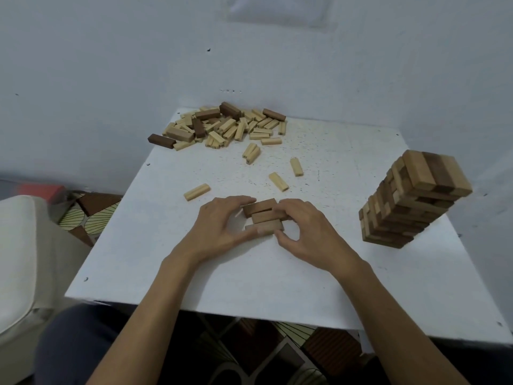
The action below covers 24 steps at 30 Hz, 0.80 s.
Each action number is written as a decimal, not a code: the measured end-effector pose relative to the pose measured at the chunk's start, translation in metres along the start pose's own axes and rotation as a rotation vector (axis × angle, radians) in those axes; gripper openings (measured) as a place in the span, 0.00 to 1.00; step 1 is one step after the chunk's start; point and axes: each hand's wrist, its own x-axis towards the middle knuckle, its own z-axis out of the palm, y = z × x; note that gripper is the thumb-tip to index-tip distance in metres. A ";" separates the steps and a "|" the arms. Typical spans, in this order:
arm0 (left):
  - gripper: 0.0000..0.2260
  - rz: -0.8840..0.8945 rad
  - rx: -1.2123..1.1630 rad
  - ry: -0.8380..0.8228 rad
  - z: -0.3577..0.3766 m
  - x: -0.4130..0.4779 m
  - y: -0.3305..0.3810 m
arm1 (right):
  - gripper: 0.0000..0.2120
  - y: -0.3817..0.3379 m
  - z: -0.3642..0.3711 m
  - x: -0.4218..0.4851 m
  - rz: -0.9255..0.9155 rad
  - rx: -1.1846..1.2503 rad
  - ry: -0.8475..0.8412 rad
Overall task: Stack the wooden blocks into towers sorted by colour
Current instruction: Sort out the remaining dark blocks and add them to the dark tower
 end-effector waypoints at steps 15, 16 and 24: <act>0.28 0.040 -0.013 -0.074 0.003 0.011 0.003 | 0.25 0.001 -0.003 0.006 0.041 0.008 -0.102; 0.27 0.041 -0.023 -0.072 0.004 0.011 0.002 | 0.25 0.001 -0.003 0.006 0.040 0.021 -0.091; 0.34 0.003 0.048 0.013 0.011 0.002 0.000 | 0.31 0.003 0.001 -0.004 0.127 -0.026 -0.041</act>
